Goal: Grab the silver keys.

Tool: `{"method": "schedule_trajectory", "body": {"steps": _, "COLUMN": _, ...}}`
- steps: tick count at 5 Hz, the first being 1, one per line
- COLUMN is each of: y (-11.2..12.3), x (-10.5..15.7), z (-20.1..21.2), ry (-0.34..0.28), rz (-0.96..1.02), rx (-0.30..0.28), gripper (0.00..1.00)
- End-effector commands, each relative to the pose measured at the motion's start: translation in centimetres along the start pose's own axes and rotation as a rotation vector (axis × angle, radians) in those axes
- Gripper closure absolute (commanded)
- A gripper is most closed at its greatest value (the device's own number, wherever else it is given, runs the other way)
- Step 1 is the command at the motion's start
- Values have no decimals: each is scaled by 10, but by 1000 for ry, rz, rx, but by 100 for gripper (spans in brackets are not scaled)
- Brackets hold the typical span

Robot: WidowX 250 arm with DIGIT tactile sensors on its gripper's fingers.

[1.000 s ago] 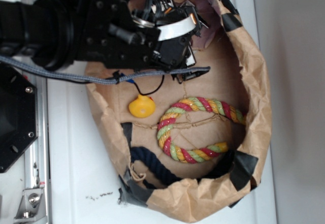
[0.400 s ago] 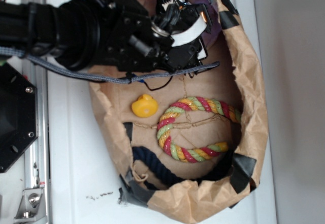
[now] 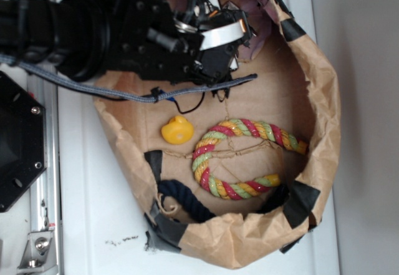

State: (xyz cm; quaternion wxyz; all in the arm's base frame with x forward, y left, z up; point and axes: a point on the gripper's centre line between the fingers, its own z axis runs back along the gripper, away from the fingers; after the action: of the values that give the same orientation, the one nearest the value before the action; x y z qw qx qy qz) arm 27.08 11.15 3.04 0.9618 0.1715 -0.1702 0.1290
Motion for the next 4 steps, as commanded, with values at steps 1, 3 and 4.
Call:
{"method": "schedule_trajectory", "body": {"steps": 1, "y": 18, "x": 8, "z": 20, "ry": 0, "rz": 30, "rx": -25, "gripper": 100}}
{"method": "schedule_trajectory", "body": {"steps": 3, "y": 15, "x": 10, "z": 21, "ry": -8, "rz": 32, "rx": -23, "gripper": 100}}
{"method": "schedule_trajectory", "body": {"steps": 4, "y": 12, "x": 14, "z": 27, "ry": -4, "rz": 39, "rx": -33, "gripper": 100}}
